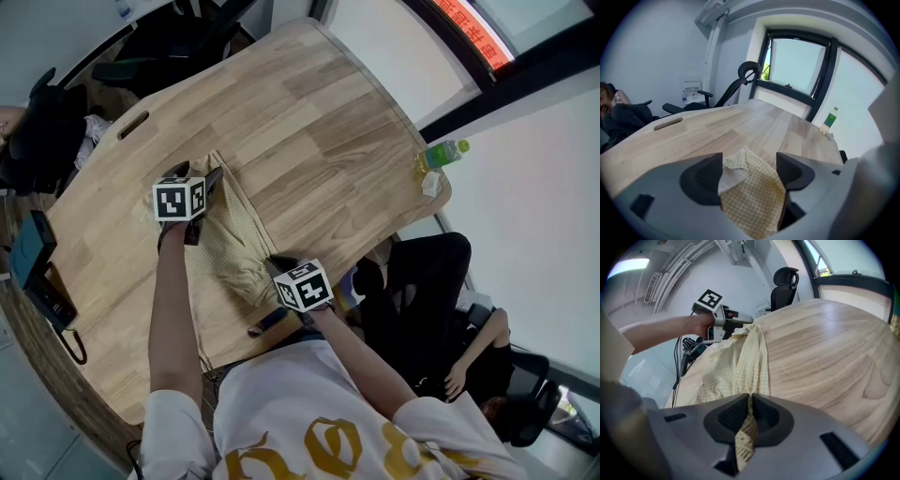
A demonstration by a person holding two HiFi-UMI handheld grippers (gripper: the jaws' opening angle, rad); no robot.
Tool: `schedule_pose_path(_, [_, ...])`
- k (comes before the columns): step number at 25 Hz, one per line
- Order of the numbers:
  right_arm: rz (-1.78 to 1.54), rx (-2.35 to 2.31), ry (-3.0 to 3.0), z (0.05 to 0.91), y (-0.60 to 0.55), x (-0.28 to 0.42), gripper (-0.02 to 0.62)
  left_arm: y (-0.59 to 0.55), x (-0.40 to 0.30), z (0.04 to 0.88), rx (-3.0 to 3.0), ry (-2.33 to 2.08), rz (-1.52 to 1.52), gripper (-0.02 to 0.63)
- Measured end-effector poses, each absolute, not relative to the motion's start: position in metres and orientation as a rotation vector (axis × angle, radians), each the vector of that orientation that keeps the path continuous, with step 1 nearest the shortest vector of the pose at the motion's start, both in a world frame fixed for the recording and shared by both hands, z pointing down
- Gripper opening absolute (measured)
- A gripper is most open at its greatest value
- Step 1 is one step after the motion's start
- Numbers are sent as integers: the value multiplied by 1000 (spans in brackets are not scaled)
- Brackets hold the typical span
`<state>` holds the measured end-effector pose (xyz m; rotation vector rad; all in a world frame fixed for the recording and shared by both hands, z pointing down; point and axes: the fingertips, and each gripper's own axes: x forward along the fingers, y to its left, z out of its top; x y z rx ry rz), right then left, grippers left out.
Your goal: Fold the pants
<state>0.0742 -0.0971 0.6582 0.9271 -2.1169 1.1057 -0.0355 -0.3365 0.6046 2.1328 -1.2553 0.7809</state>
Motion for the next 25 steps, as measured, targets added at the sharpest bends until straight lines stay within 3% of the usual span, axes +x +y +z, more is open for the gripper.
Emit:
schedule_pose_path(12, [1086, 1068, -2075, 657, -93, 66, 23, -280, -75, 553, 2148, -1329, 608, 336])
schedule_pose_path(13, [1085, 1077, -2071, 656, -92, 63, 23, -274, -80, 551, 2143, -1340, 598, 308])
schedule_pose_path(14, [1084, 1087, -2068, 656, -89, 59, 23, -267, -87, 548, 2134, -1357, 591, 234])
schedule_pose_path(16, [1071, 1106, -2064, 655, -84, 52, 23, -252, -99, 543, 2109, -1378, 552, 26])
schedule_pose_path(20, [953, 1121, -2059, 653, -72, 40, 23, -218, -110, 535, 2073, -1323, 417, 8])
schedule_pose_path(25, [969, 1130, -2066, 652, -64, 22, 23, -185, -133, 529, 2072, -1379, 457, 8])
